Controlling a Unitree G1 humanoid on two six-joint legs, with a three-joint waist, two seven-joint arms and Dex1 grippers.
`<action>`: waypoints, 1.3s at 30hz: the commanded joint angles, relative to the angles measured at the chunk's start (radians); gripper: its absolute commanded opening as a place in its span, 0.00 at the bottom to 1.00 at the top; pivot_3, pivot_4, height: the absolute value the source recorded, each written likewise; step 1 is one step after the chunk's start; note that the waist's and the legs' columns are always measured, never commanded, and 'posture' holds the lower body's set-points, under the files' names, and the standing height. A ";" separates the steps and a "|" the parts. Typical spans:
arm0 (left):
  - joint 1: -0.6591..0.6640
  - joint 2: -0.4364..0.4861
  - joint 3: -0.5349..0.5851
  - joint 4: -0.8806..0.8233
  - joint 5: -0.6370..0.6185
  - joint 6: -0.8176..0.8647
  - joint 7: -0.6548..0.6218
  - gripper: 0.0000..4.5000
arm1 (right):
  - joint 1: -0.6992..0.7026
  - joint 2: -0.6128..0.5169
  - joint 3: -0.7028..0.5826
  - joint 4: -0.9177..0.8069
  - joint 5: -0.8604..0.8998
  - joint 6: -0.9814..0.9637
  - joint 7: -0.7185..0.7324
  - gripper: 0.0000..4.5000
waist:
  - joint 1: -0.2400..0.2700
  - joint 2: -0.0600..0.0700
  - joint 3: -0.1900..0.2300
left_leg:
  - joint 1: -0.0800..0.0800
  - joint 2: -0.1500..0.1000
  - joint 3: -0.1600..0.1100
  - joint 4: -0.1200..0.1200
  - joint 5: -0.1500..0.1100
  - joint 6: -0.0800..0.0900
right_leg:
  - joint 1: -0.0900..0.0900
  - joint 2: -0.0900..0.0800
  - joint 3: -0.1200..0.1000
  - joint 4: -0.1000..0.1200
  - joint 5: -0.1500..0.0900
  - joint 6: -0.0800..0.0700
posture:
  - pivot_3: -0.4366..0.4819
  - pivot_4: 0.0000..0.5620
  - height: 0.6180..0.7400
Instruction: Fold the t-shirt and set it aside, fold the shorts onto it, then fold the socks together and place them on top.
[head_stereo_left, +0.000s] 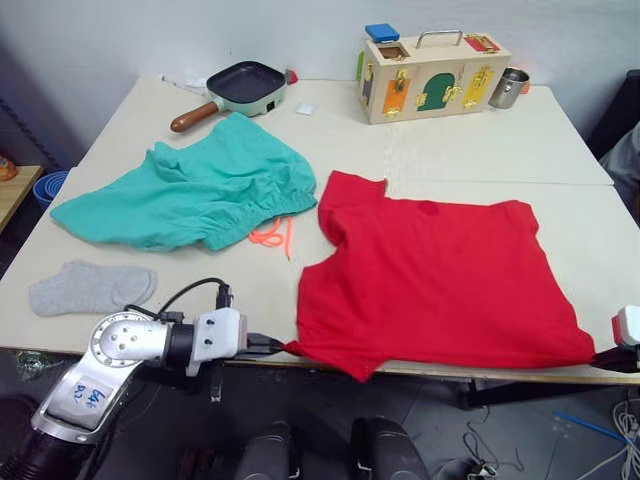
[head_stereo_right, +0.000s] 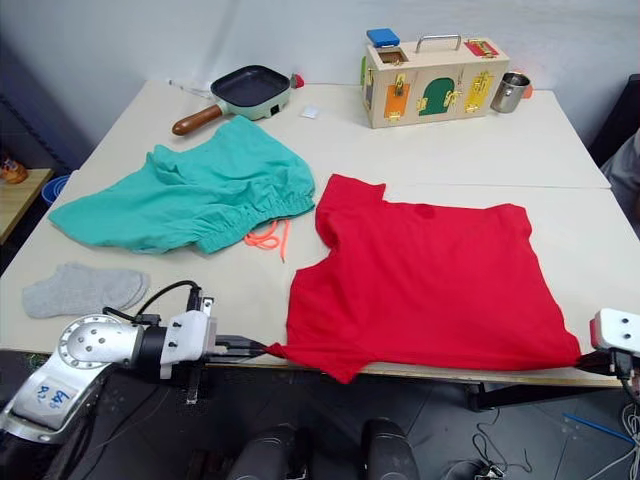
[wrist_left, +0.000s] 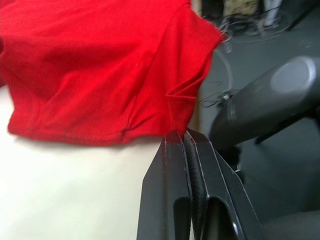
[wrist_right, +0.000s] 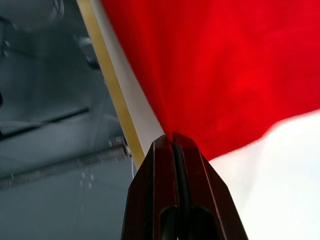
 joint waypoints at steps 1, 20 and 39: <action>0.015 0.008 -0.014 -0.045 -0.021 0.053 -0.007 0.00 | 0.029 -0.019 -0.027 -0.022 0.007 0.043 0.011 0.00 | 0.001 0.000 0.000 | 0.000 0.000 0.000 0.000 0.000 0.000 | 0.000 0.000 0.000 0.000 0.000 0.000 | 0.48 0.27 1.00; -0.281 -0.093 0.041 0.139 -0.268 0.556 0.101 0.00 | -0.321 0.083 0.088 0.076 -0.059 0.269 0.021 0.00 | 0.001 0.000 0.000 | -0.001 0.000 0.000 0.001 0.000 -0.001 | -0.001 0.001 -0.001 0.001 0.000 0.000 | 0.48 0.27 1.00; -0.325 -0.222 0.112 0.226 -0.202 0.582 0.329 0.48 | -0.433 0.167 -0.011 0.192 -0.035 0.155 -0.131 0.44 | 0.019 0.000 0.000 | -0.001 0.000 0.001 0.002 0.001 -0.001 | -0.001 0.002 0.000 0.001 0.000 0.000 | 0.48 0.27 1.00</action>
